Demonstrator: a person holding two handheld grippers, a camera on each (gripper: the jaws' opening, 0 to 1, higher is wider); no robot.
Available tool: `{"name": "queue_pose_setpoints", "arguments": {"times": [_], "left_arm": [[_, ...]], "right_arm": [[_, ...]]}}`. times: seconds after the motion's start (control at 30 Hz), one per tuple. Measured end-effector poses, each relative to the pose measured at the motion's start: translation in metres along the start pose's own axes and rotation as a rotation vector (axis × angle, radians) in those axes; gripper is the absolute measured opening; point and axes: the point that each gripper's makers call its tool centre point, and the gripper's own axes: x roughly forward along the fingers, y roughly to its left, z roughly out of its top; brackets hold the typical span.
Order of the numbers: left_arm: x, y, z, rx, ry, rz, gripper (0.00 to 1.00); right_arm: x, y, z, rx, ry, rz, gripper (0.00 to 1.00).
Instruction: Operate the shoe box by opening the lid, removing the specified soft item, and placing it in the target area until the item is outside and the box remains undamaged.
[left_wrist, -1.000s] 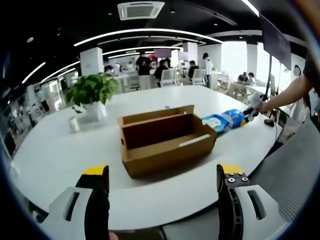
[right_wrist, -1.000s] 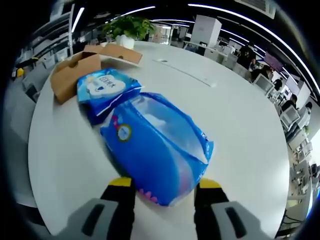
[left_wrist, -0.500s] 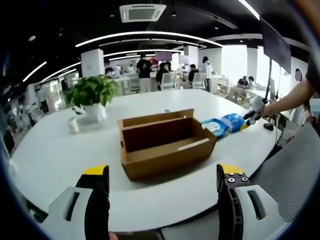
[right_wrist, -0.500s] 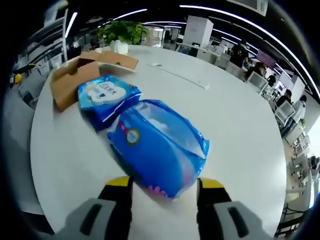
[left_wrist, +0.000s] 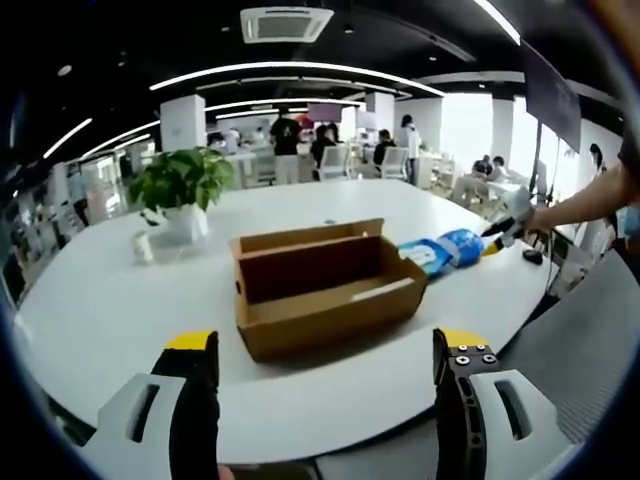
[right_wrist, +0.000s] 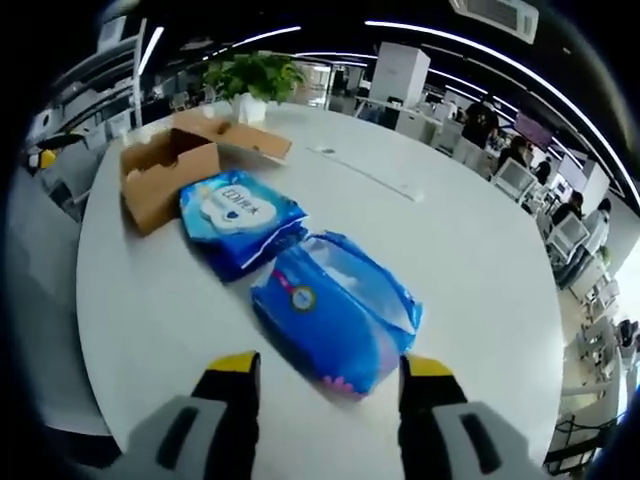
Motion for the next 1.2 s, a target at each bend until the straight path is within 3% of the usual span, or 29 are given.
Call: {"name": "queue_pose_setpoints", "arguments": {"times": [0.53,0.63,0.83,1.07,1.2], "left_arm": [[0.000,-0.004,0.004,0.004,-0.014,-0.040,0.93],[0.003,-0.006,0.003,-0.034,-0.013,-0.072,0.95],[0.010,0.007,0.006,-0.074,-0.030,-0.067,0.96],[0.032,0.018,-0.008,-0.059,0.015,-0.076,1.00],[0.037,0.020,-0.006,-0.056,0.015,-0.090,1.00]], "right_arm": [[-0.032,0.037,0.046,-0.035,-0.105,0.030,0.63],[-0.037,0.044,0.055,-0.055,-0.124,0.026,0.64],[-0.045,0.061,0.073,-0.068,-0.169,0.033,0.64],[-0.049,0.081,0.089,-0.086,-0.198,0.067,0.66],[-0.051,0.092,0.099,-0.093,-0.222,0.094,0.66]]}}
